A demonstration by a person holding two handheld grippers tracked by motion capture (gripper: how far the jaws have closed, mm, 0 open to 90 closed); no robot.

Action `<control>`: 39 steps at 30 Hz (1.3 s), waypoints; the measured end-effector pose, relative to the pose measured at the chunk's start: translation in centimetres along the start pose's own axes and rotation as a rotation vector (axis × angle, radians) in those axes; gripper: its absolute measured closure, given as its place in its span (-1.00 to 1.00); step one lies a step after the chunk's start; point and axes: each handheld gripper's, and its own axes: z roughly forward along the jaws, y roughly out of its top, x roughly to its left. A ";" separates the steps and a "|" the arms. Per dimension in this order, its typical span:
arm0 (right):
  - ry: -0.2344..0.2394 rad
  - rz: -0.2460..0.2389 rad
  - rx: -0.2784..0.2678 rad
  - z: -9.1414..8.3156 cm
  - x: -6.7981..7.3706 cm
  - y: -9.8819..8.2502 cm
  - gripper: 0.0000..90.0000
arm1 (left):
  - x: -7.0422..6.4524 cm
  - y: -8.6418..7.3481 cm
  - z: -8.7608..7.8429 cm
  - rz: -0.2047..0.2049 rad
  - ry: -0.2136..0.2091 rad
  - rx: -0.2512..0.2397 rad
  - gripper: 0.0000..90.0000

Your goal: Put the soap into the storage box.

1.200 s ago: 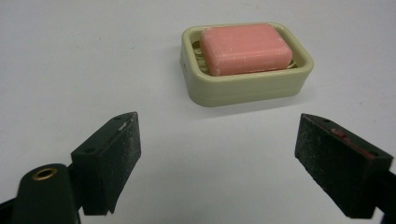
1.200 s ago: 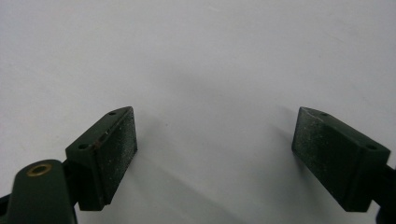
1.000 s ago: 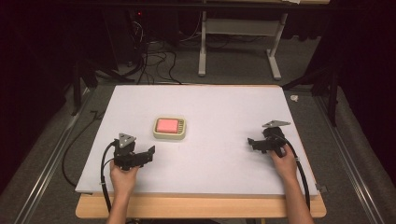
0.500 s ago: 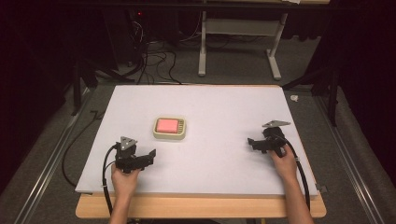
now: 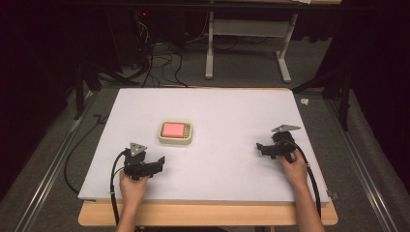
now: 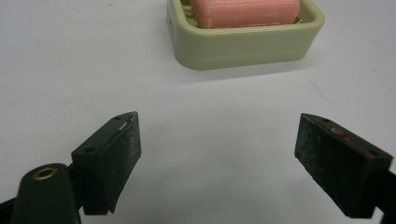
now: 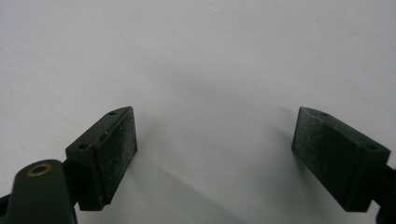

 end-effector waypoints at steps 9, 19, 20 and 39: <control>0.000 0.000 0.000 0.0 0.0 0.0 -0.68 | 0.1 -0.3 0.9 0.006 0.040 0.020 -0.66; 0.000 -0.001 0.000 0.0 0.0 0.0 -0.68 | -0.1 -0.4 1.6 0.033 0.069 0.033 -0.66; 0.000 -0.001 0.000 0.0 0.0 0.0 -0.68 | -0.1 -0.4 1.7 0.031 0.071 0.034 -0.66; 0.001 -0.002 0.000 0.0 0.0 0.0 -0.68 | -0.2 -0.5 2.1 0.041 0.089 0.055 -0.68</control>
